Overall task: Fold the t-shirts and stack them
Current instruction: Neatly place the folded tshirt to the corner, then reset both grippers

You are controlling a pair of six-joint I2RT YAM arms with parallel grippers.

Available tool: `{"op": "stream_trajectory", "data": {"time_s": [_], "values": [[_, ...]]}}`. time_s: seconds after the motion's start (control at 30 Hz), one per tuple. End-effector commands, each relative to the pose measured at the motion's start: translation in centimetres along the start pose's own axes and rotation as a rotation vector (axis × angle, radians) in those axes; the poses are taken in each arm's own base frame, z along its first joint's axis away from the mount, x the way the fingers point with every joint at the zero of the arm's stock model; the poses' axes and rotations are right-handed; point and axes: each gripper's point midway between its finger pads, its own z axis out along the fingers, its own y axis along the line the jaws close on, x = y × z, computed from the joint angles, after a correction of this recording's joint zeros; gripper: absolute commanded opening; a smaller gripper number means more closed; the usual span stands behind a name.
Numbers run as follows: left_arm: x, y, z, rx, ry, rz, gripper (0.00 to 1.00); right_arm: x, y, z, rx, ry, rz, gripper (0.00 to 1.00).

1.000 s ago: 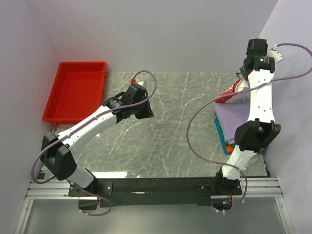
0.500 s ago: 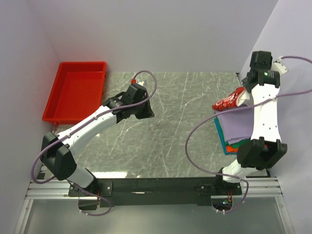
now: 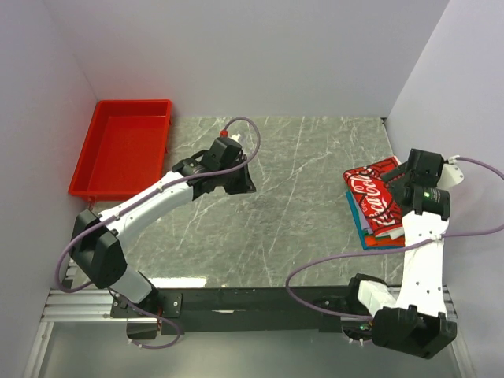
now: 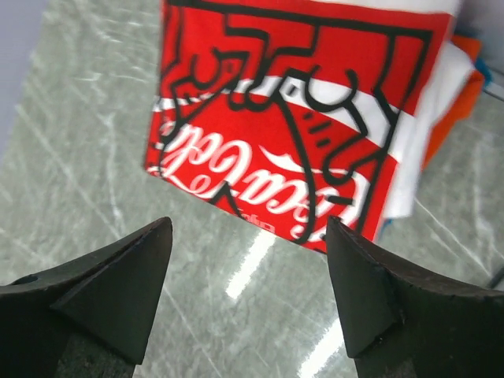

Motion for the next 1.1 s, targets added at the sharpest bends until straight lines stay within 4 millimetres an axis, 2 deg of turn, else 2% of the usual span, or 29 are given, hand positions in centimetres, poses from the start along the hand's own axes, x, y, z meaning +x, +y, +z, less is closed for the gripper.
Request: {"op": "stream_trajectory", "data": {"time_s": [0.0,0.17,0.2,0.3,0.33,0.4,0.43,0.5,0.53,0.57,0.63,0.67,0.7,0.73,0.77,0.8,0.87,0.9,1.07], "values": [[-1.1,-1.2,-0.9,0.04,-0.045,0.028,0.01,-1.2,3.4,-0.3,-0.135,-0.034,-0.016,0.85],[-1.6,-1.0,-2.1,0.029,-0.085,0.025,0.0,1.0,6.0,-0.5,-0.194,0.007,-0.09,0.87],[-1.8,-0.6,-2.2,0.011,-0.097,0.024,0.01,2.2,7.2,-1.0,-0.233,0.018,-0.127,0.87],[-2.3,-0.1,-3.3,-0.005,-0.145,0.018,0.01,4.4,9.1,-1.6,-0.268,0.031,-0.191,0.88],[-2.4,0.0,-3.5,-0.007,-0.155,0.018,0.01,6.3,10.3,-2.2,-0.303,0.058,-0.244,0.88],[-2.5,0.6,-4.2,-0.024,-0.186,0.003,0.01,8.3,11.5,-2.6,-0.34,0.084,-0.285,0.88],[-2.4,0.7,-4.4,-0.021,-0.196,0.003,0.01,9.7,12.3,-3.4,-0.378,0.101,-0.32,0.88],[-2.0,1.5,-5.0,-0.031,-0.212,-0.007,0.01,11.7,13.1,-4.0,-0.416,0.115,-0.357,0.89],[-2.1,2.0,-5.2,-0.048,-0.231,-0.015,0.0,13.5,13.5,-5.0,-0.456,0.135,-0.408,0.89],[-1.5,2.9,-5.0,-0.066,-0.227,-0.022,0.0,14.2,13.8,-5.4,-0.476,0.139,-0.423,0.89],[-1.4,3.4,-6.1,-0.061,-0.266,-0.038,0.01,15.6,14.3,-6.0,-0.504,0.147,-0.449,0.9],[-0.6,4.2,-5.9,-0.07,-0.268,-0.046,0.0,17.1,14.3,-6.7,-0.535,0.167,-0.494,0.9],[-0.8,4.2,-6.9,-0.052,-0.299,-0.062,0.01,17.7,14.7,-7.2,-0.561,0.169,-0.503,0.9],[-0.7,4.5,-7.2,-0.047,-0.314,-0.069,0.01,18.2,14.7,-7.5,-0.575,0.173,-0.51,0.9],[0.1,5.3,-7.0,-0.056,-0.318,-0.072,0.01,19.5,14.5,-8.1,-0.602,0.191,-0.543,0.9],[0.0,5.4,-8.0,-0.04,-0.346,-0.084,0.02,20.0,14.8,-8.7,-0.638,0.199,-0.544,0.9],[0.9,6.4,-8.0,-0.05,-0.35,-0.095,0.04,21.2,14.5,-9.1,-0.662,0.221,-0.562,0.91],[0.7,6.3,-8.7,-0.028,-0.376,-0.105,0.04,21.8,14.6,-9.7,-0.693,0.232,-0.571,0.91],[1.8,7.5,-8.9,-0.026,-0.391,-0.127,0.06,23.1,13.6,-10.1,-0.714,0.24,-0.598,0.91]]}}
